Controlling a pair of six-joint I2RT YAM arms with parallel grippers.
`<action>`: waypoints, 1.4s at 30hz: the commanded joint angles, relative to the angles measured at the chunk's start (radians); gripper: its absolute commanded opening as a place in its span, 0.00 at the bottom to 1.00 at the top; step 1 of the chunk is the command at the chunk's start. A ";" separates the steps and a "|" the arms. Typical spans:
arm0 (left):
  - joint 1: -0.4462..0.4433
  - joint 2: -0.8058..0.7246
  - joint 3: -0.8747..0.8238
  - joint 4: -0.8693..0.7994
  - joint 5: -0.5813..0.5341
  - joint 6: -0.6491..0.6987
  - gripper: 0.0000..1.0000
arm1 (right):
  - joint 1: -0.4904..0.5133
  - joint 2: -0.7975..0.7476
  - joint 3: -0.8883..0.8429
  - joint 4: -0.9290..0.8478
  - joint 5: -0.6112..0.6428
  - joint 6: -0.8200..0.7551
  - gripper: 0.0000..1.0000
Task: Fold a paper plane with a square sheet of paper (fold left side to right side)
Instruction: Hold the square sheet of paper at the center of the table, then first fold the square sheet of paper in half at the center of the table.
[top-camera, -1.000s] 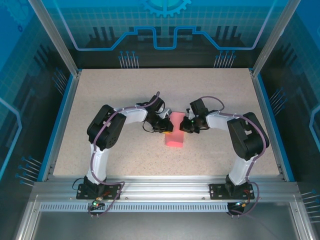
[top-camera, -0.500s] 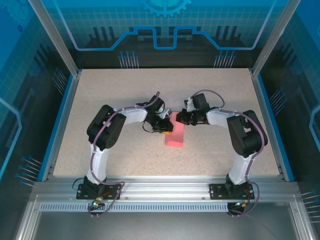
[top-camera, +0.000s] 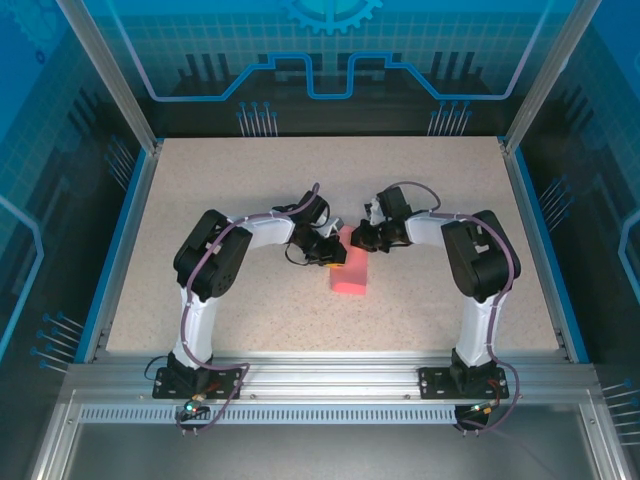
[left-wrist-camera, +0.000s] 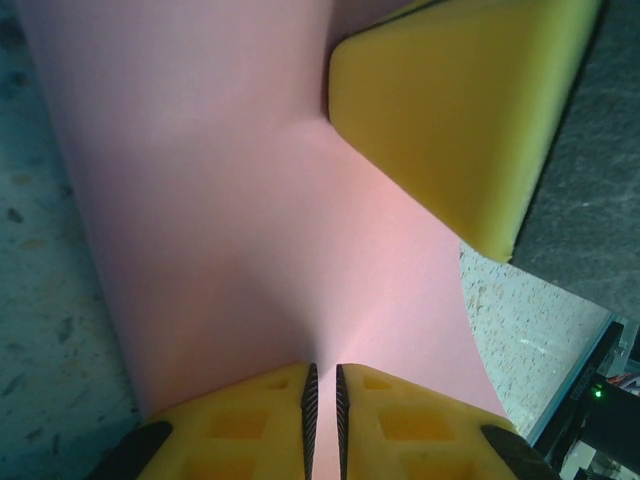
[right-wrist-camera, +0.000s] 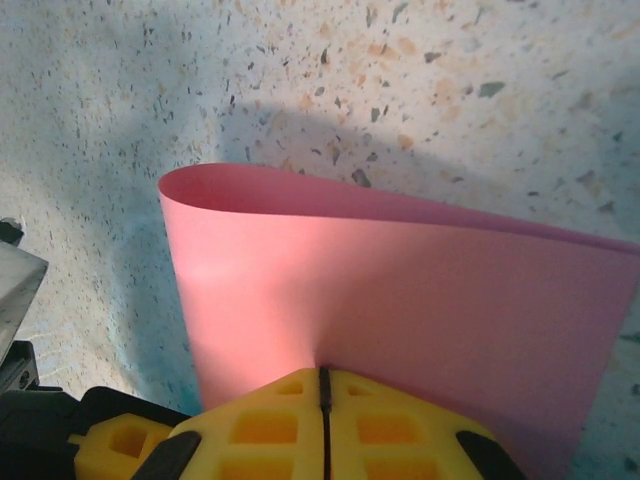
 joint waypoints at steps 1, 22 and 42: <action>-0.022 -0.020 -0.050 -0.070 -0.031 0.033 0.17 | 0.009 0.035 0.017 -0.088 0.057 -0.023 0.07; -0.066 -0.179 -0.260 -0.078 0.001 0.092 0.17 | -0.004 0.054 0.017 -0.133 0.094 -0.017 0.06; -0.033 -0.314 -0.240 -0.083 0.027 0.050 0.24 | -0.004 0.044 0.027 -0.143 0.094 -0.039 0.06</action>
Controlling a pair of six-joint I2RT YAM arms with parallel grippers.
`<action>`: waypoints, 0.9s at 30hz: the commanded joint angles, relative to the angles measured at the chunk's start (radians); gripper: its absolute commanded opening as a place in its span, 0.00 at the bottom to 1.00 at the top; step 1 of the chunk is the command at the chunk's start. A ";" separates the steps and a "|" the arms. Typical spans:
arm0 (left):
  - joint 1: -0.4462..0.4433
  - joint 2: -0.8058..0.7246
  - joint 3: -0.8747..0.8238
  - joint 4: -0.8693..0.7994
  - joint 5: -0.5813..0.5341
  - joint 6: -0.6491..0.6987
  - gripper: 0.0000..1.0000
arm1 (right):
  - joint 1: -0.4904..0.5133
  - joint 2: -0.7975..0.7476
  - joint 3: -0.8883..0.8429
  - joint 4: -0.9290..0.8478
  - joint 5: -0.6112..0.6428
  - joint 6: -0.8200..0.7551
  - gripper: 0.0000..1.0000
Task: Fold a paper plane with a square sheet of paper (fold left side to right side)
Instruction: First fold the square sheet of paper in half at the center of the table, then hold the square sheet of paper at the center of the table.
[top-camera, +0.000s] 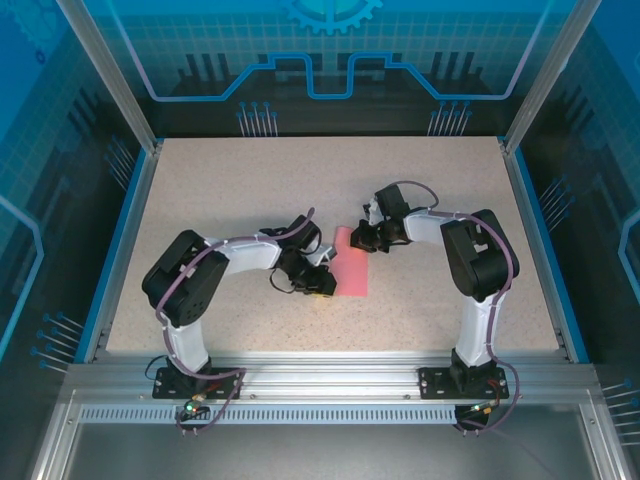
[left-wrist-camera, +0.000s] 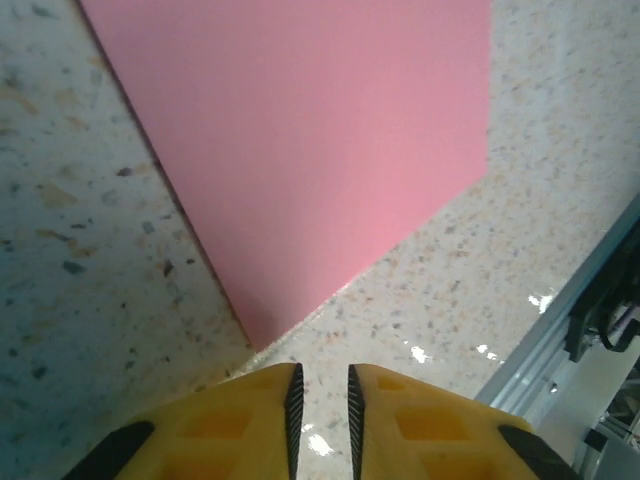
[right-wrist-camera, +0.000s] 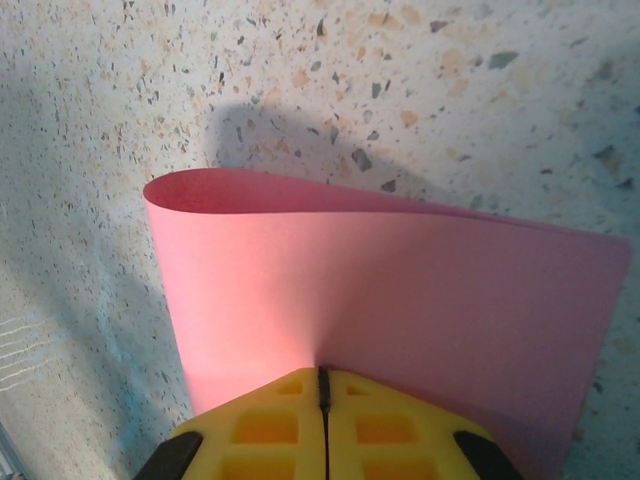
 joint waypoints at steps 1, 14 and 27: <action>0.044 -0.038 0.076 -0.031 0.028 -0.020 0.25 | -0.008 0.034 -0.005 -0.073 0.086 -0.021 0.06; 0.063 0.232 0.354 -0.053 0.028 0.006 0.25 | -0.002 0.028 -0.005 -0.069 0.078 -0.029 0.06; 0.035 0.298 0.350 -0.067 -0.027 0.002 0.25 | 0.000 -0.004 0.020 -0.055 0.061 -0.048 0.08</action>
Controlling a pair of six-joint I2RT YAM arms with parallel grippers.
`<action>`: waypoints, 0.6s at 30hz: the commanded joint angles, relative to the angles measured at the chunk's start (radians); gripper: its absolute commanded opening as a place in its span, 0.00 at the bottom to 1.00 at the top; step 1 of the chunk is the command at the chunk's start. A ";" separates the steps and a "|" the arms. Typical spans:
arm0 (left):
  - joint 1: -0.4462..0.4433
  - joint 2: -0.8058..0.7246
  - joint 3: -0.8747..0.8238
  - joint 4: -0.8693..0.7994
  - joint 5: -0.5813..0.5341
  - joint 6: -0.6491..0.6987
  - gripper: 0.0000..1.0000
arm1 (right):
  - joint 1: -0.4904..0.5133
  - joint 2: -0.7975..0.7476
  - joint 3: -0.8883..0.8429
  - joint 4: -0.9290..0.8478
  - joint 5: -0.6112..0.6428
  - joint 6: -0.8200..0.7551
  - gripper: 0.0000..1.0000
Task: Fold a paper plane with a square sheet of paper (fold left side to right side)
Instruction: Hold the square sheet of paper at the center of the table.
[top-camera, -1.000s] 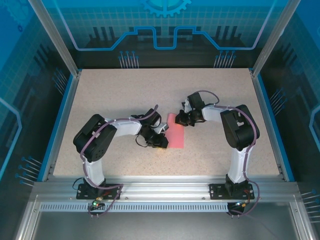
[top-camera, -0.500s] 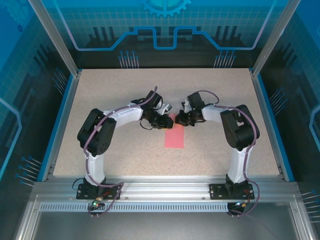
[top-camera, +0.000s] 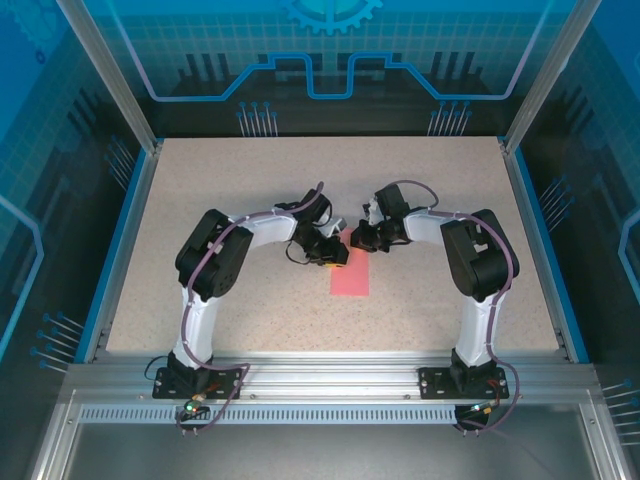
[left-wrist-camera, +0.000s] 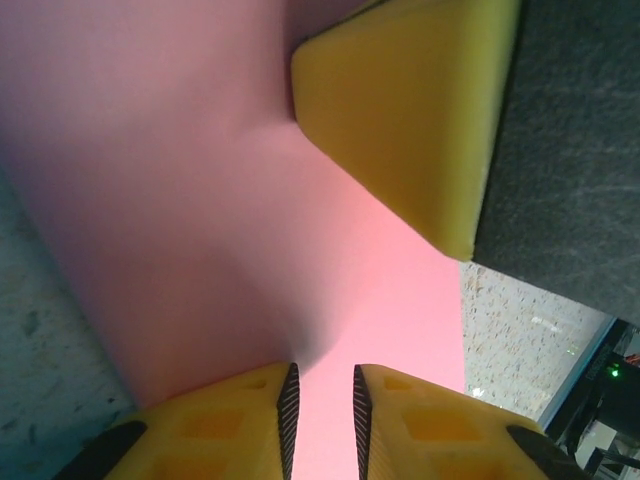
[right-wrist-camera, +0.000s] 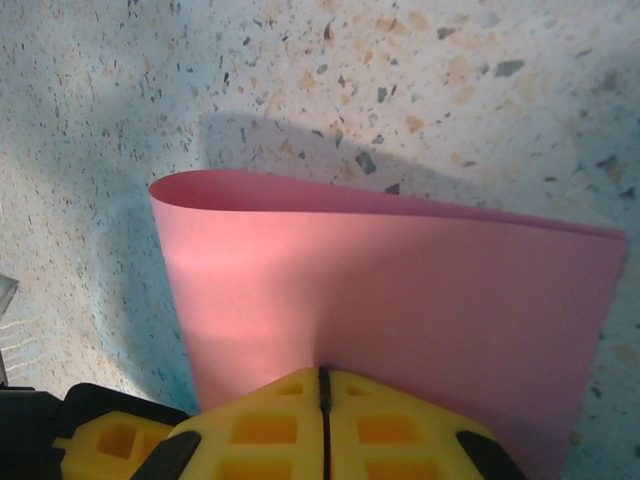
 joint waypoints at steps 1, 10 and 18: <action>-0.021 0.019 -0.004 -0.036 -0.028 -0.002 0.25 | -0.001 -0.011 0.022 -0.051 0.055 -0.033 0.09; -0.027 0.011 -0.055 -0.002 -0.042 -0.043 0.25 | -0.015 -0.165 0.028 -0.110 0.086 -0.084 0.18; -0.028 0.002 -0.057 -0.009 -0.049 -0.044 0.25 | -0.002 -0.373 -0.165 -0.193 0.057 -0.086 0.14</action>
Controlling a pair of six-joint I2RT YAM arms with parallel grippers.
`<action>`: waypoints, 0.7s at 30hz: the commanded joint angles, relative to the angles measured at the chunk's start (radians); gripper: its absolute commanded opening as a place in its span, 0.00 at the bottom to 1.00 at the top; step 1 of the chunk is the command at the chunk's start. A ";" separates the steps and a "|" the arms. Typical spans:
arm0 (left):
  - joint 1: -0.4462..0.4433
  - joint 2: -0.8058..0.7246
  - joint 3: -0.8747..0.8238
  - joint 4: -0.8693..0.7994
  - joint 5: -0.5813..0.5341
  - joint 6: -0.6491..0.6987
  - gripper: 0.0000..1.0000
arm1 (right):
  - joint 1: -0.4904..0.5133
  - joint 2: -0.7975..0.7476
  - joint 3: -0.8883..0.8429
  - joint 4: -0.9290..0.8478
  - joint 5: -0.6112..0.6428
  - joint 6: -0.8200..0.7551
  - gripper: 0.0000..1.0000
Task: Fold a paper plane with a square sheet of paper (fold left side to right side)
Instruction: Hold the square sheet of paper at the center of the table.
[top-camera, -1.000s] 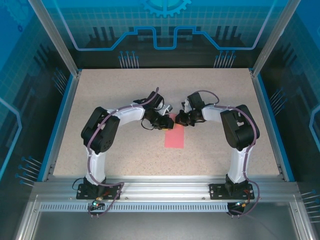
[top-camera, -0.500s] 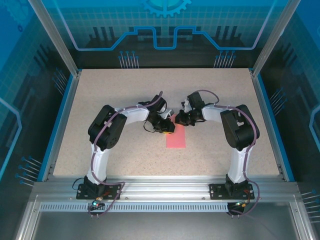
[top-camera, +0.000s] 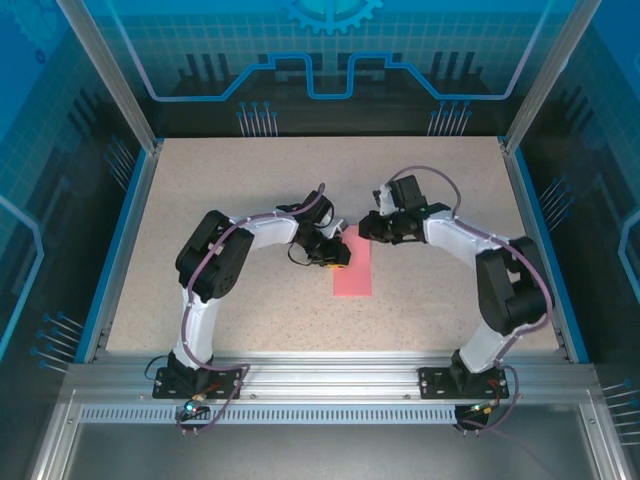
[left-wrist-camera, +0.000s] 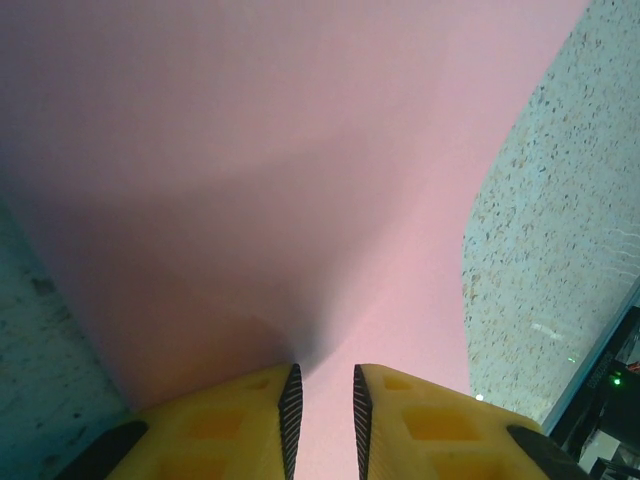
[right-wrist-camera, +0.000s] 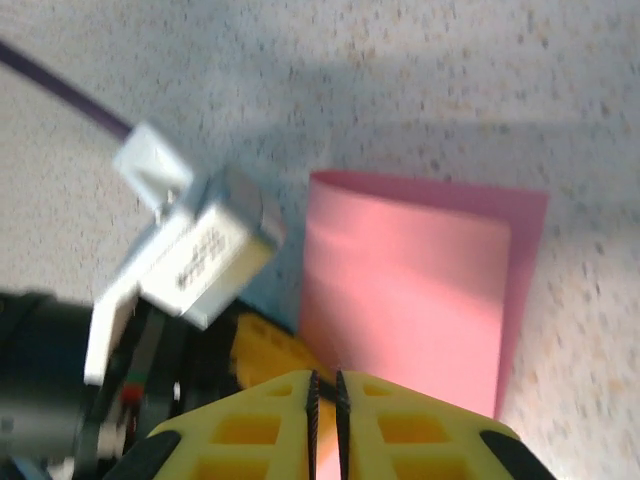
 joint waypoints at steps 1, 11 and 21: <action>-0.019 0.007 -0.037 -0.049 -0.042 -0.019 0.25 | 0.012 -0.067 -0.105 -0.073 -0.022 -0.004 0.13; -0.018 -0.009 -0.035 -0.064 -0.057 -0.014 0.25 | 0.100 -0.036 -0.235 -0.018 -0.033 0.075 0.09; -0.017 -0.026 -0.002 -0.083 -0.052 -0.014 0.25 | 0.106 0.060 -0.222 -0.103 0.053 0.062 0.08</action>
